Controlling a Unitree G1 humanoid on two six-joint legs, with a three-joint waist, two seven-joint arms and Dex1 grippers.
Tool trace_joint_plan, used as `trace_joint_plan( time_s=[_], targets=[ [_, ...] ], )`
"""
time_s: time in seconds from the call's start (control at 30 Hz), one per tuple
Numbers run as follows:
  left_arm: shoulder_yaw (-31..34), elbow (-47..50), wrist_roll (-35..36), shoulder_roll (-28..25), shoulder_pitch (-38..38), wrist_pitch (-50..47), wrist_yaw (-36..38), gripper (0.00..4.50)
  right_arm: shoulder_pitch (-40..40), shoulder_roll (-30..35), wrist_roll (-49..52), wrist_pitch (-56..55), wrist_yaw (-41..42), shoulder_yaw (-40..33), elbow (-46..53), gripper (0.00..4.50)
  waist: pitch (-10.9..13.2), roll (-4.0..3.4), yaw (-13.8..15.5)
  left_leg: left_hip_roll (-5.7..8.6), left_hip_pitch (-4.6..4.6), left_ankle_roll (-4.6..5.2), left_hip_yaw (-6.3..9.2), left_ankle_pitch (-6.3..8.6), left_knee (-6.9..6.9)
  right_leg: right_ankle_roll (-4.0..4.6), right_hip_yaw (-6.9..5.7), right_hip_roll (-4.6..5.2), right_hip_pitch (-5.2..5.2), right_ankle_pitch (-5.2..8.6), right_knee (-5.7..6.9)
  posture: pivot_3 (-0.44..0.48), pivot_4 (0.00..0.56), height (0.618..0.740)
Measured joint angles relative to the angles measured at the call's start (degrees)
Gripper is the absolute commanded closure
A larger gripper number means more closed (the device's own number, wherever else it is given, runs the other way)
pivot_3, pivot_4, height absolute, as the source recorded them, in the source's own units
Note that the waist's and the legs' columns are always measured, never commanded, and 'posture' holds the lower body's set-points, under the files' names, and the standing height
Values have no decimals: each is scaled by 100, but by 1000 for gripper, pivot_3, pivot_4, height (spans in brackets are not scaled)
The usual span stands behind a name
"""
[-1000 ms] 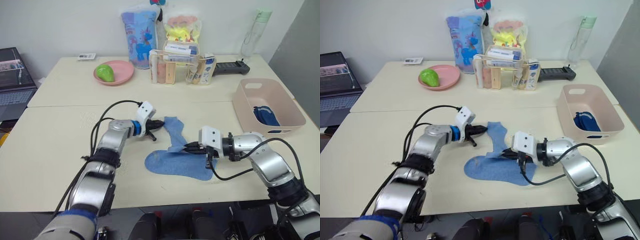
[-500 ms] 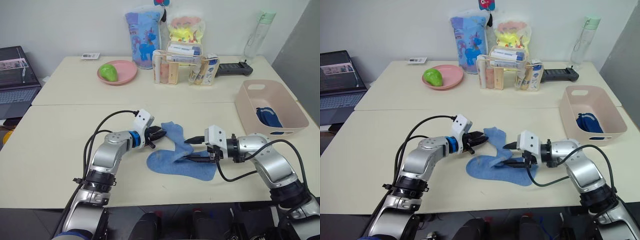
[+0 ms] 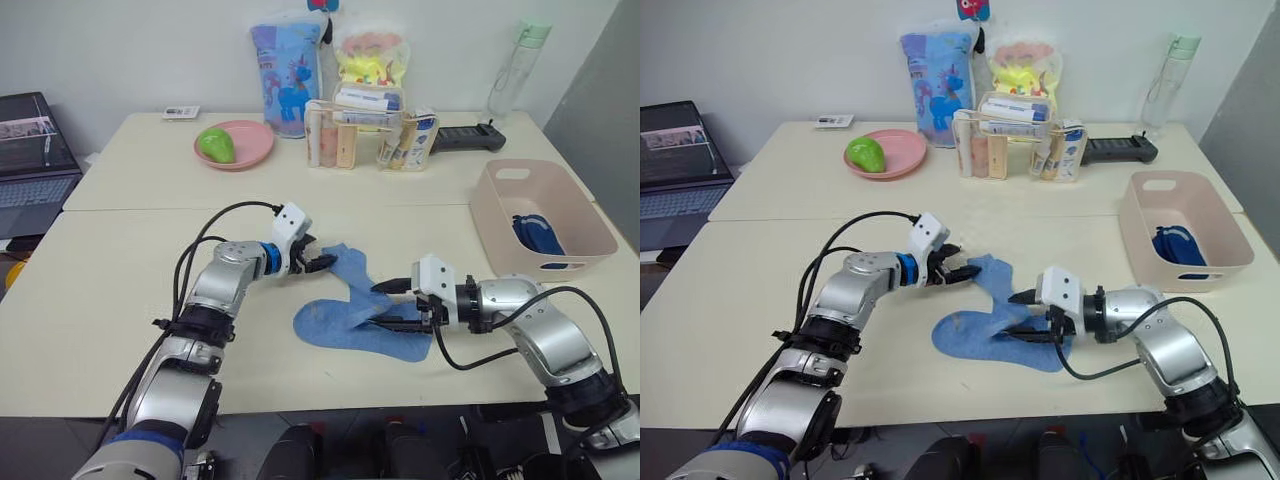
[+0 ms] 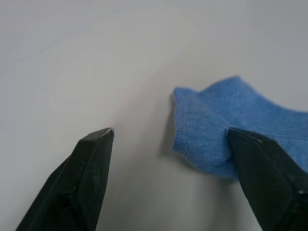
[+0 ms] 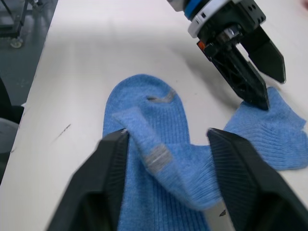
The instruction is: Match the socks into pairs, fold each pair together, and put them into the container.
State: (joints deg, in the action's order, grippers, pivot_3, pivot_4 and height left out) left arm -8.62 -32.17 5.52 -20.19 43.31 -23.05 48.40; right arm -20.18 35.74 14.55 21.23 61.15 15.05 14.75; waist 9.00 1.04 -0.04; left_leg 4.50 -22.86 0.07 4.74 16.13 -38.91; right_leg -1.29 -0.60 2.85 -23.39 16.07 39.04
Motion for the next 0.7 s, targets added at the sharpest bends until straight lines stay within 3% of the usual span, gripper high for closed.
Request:
trace_joint_plan(
  time_s=[0.13,0.3,0.57,0.67,0.7],
  targets=[
    [-9,-285,-7,71,158,141,271,2816,79,-2,-10,-47,-4,70,30,4338,0,0,1,1,0,0,-1,0,-1,0,2,0,0,0,-1,0,150,740],
    [-7,-521,-5,356,376,412,429,4482,96,-91,46,64,-58,70,212,4500,0,1,3,1,-1,0,0,0,-1,0,0,0,0,0,-1,0,150,740],
    [-82,-1278,-12,1143,1283,1259,895,4482,-576,-1184,-88,173,-513,568,-12,4500,-1,1,-10,1,-1,-1,-2,-1,-1,0,1,0,-3,0,1,0,150,740],
    [-248,-1352,-70,1196,1355,1530,1220,4482,-719,-1391,-245,173,-662,716,-306,4500,-1,0,-26,1,0,-1,-3,-1,2,0,2,0,-3,0,1,0,150,740],
    [-306,-1403,-130,1196,1332,1622,1286,4497,-724,-1415,-291,173,-695,757,-441,4290,-1,1,-27,1,0,-1,-2,-1,1,0,1,-1,-5,0,2,0,150,740]
  ],
)
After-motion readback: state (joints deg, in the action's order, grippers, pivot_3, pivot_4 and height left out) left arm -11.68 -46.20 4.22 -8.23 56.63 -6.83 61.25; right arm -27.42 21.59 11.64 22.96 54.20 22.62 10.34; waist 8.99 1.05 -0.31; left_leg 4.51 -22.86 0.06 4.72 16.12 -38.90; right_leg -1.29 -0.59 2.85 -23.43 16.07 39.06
